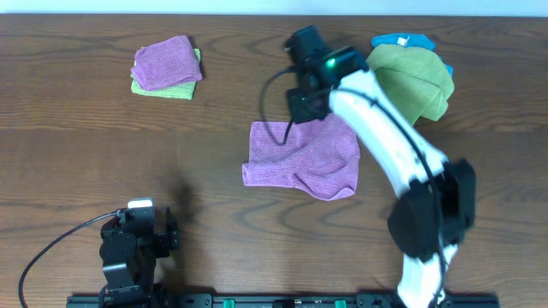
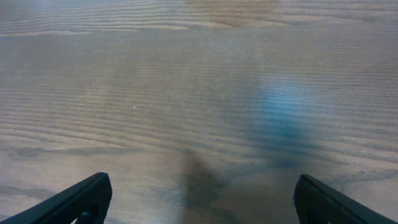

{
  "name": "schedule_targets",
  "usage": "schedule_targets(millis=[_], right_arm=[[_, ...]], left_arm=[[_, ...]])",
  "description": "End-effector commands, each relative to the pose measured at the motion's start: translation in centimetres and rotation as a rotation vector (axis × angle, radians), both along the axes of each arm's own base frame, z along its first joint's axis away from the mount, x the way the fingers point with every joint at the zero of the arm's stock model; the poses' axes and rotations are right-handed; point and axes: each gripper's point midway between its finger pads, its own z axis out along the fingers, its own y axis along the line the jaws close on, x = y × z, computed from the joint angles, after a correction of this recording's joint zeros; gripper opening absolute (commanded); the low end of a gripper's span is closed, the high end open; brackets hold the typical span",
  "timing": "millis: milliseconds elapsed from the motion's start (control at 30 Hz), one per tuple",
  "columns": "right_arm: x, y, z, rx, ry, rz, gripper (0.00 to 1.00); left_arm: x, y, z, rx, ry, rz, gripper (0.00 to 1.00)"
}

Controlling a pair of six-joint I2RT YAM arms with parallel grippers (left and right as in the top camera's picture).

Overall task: Fold the cloth
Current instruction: 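Grasp the purple cloth's far corner with the right gripper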

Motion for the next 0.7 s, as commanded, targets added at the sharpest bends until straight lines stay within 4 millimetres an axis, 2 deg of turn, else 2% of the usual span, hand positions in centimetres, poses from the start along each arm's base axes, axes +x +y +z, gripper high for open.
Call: schedule_targets(millis=[0, 100, 233, 533, 667], right_arm=[[-1.5, -0.3, 3.6, 0.018, -0.110, 0.037, 0.01], [-2.8, -0.5, 2.7, 0.056, -0.135, 0.053, 0.01], [-4.3, 0.0, -0.8, 0.098, -0.104, 0.099, 0.02], [-4.5, 3.5, -7.4, 0.143, 0.028, 0.170, 0.02], [-4.3, 5.0, -8.8, 0.163, 0.043, 0.193, 0.02]], left_arm=[[-0.1, 0.1, -0.3, 0.006, 0.006, 0.002, 0.95], [-0.1, 0.1, -0.3, 0.006, 0.006, 0.002, 0.95], [-0.1, 0.1, -0.3, 0.006, 0.006, 0.002, 0.95], [-0.1, 0.1, -0.3, 0.006, 0.006, 0.002, 0.95], [-0.1, 0.1, -0.3, 0.006, 0.006, 0.002, 0.95]])
